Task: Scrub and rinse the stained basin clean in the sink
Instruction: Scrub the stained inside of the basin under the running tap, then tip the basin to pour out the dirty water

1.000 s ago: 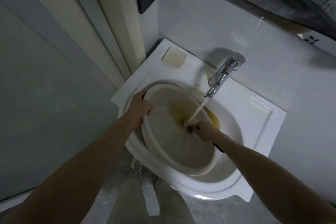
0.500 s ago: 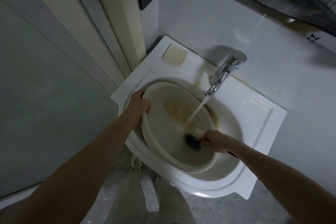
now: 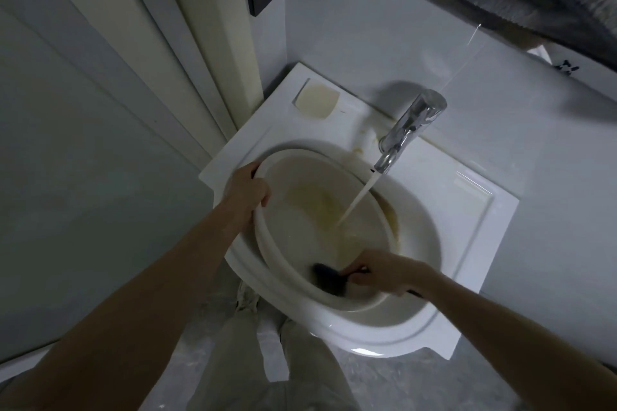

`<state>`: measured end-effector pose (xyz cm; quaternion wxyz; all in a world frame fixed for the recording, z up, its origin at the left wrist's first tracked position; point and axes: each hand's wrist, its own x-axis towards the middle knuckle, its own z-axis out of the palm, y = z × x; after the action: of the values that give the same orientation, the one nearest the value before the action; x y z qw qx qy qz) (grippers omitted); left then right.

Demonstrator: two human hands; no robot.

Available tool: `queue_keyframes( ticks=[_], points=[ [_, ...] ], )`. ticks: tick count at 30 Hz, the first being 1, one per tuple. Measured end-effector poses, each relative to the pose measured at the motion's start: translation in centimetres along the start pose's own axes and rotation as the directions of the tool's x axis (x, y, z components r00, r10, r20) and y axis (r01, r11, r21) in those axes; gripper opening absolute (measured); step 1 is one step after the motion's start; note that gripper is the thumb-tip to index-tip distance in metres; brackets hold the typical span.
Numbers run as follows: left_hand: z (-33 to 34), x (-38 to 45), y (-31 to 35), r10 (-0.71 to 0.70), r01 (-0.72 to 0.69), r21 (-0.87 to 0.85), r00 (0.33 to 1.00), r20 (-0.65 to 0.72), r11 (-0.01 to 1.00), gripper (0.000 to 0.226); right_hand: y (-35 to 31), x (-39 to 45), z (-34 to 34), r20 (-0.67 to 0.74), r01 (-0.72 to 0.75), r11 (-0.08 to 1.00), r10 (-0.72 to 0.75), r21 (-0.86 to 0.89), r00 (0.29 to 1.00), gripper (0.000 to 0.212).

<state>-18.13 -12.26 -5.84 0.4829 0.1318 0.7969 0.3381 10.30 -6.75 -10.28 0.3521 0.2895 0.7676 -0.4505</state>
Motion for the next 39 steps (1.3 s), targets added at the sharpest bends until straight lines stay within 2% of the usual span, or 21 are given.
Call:
queue_keyframes(
  ticks=[2, 5, 7, 8, 10, 12, 14, 16, 18, 22, 26, 29, 32, 35, 39],
  points=[
    [0.3, -0.4, 0.5, 0.011, -0.011, 0.008, 1.000, 0.007, 1.000, 0.056, 2.5, 1.3, -1.4, -0.048, -0.171, 0.985, 0.170, -0.017, 0.984, 0.022],
    [0.6, -1.0, 0.9, 0.015, -0.015, 0.012, 1.000, -0.006, 1.000, 0.051, 1.5, 5.3, -2.8, -0.267, -0.243, 0.964, 0.264, 0.110, 0.927, 0.023],
    [0.7, -1.4, 1.2, 0.019, -0.018, 0.016, 1.000, -0.012, 1.000, 0.050, -1.4, 7.4, -2.7, -0.362, -0.172, 0.915, 0.310, 0.364, 0.879, 0.023],
    [0.8, -1.5, 1.5, 0.020, -0.020, 0.017, 1.000, -0.011, 1.000, 0.050, -3.1, 7.7, -2.6, -0.370, -0.104, 0.869, 0.311, 0.483, 0.876, 0.025],
    [1.0, -1.9, 2.0, 0.022, -0.022, 0.010, 1.000, -0.012, 1.000, 0.050, -6.0, 7.2, -2.3, -0.350, 0.032, 0.787, 0.237, 0.616, 0.906, 0.030],
    [1.0, -2.3, 2.3, 0.013, -0.013, -0.010, 1.000, -0.028, 1.000, 0.048, -7.7, 5.1, -1.8, -0.285, 0.103, 0.776, 0.102, 0.623, 0.953, 0.033],
    [0.8, -2.6, 2.5, 0.026, -0.027, -0.014, 0.998, -0.064, 1.000, 0.043, -7.8, 2.2, -1.3, -0.186, 0.141, 0.838, -0.048, 0.527, 0.981, 0.032],
    [0.6, -3.0, 2.8, 0.066, -0.065, 0.015, 0.995, -0.080, 0.998, 0.041, -6.3, -0.5, -0.6, -0.073, 0.138, 0.910, -0.119, 0.391, 0.990, 0.032],
    [0.7, -3.8, 3.1, 0.124, -0.122, 0.036, 0.989, -0.085, 0.992, 0.038, -4.1, -2.4, 0.2, -0.033, 0.073, 0.945, -0.066, 0.320, 0.997, 0.033],
    [1.8, -5.9, 3.1, 0.242, -0.235, 0.079, 0.965, -0.100, 0.969, 0.042, -2.0, -3.8, 1.6, -0.162, -0.026, 0.937, 0.088, 0.349, 0.983, 0.033],
    [3.3, -9.0, 3.8, 0.406, -0.386, 0.152, 0.904, -0.134, 0.910, 0.049, -2.4, -4.4, 2.5, -0.261, -0.025, 0.916, 0.140, 0.400, 0.955, 0.034],
    [3.7, -10.9, 5.1, 0.530, -0.489, 0.262, 0.841, -0.112, 0.832, 0.066, -2.7, -5.0, 1.9, -0.352, -0.020, 0.880, 0.210, 0.474, 0.912, 0.031],
    [3.3, -12.4, 6.7, 0.594, -0.512, 0.417, 0.799, -0.089, 0.751, 0.076, -2.8, -5.9, 1.1, -0.456, 0.018, 0.870, 0.240, 0.493, 0.857, 0.027],
    [3.0, -13.8, 7.7, 0.683, -0.564, 0.521, 0.729, -0.052, 0.641, 0.082, -2.7, -6.8, 0.8, -0.525, 0.066, 0.877, 0.223, 0.476, 0.822, 0.026],
    [2.9, -15.5, 7.6, 0.806, -0.622, 0.646, 0.591, 0.017, 0.443, 0.083, -2.4, -6.8, 0.9, -0.500, 0.034, 0.874, 0.245, 0.484, 0.830, 0.030]
  ],
)
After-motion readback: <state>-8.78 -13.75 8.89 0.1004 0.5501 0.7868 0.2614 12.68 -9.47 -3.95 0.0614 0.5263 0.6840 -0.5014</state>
